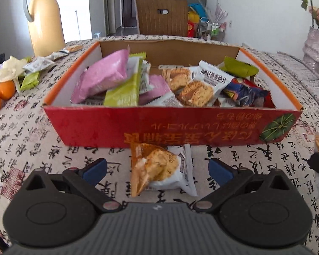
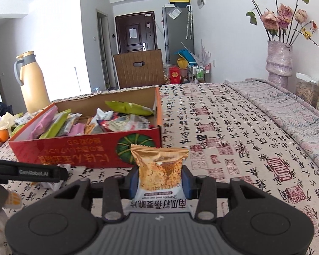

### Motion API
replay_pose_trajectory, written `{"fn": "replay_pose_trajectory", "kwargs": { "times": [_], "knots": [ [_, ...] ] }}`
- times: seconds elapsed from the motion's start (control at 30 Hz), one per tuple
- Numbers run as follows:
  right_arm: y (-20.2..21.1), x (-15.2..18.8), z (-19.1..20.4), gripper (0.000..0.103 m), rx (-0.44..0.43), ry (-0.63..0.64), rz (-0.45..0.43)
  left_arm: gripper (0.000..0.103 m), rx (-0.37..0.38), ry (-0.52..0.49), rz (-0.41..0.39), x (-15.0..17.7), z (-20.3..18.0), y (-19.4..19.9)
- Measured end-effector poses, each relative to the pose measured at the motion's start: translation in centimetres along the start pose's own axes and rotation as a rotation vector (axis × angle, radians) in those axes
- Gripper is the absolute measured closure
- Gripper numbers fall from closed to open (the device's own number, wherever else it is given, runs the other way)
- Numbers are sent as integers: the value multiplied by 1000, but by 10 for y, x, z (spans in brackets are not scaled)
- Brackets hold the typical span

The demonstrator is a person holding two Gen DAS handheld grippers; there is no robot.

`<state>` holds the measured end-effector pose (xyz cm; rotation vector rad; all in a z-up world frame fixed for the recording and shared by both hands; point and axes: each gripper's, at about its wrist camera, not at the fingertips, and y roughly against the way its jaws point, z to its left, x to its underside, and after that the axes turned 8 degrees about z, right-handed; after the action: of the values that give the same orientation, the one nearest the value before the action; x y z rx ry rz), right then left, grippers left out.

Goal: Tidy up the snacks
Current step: 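Grasp a white-silver cracker packet with the left gripper while the right gripper holds its packet, then carry both cracker packets into the box and open both grippers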

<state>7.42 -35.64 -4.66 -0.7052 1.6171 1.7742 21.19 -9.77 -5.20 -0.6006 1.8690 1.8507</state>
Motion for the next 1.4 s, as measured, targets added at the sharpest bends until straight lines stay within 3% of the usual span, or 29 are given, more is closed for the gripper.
{"fn": "replay_pose_trajectory", "kwargs": {
  "times": [0.17,0.3,0.47,0.67,0.87,1.4],
  "knots": [
    [-1,1,-2,64,-10,-5,4,7,-18,0,7,0,-6,-7],
    [-2,2,0,64,-20,0,6,39,-20,-6,-6,2,-7,-7],
    [-2,2,2,64,-26,3,7,50,33,-21,-20,9,-6,1],
    [1,1,8,64,-35,17,2,50,65,-43,-64,16,-2,20],
    [7,-8,18,64,-54,46,-31,50,109,-52,-161,12,3,53],
    [-4,-78,69,64,-103,133,-153,50,83,-12,-340,-52,30,76]
  ]
}}
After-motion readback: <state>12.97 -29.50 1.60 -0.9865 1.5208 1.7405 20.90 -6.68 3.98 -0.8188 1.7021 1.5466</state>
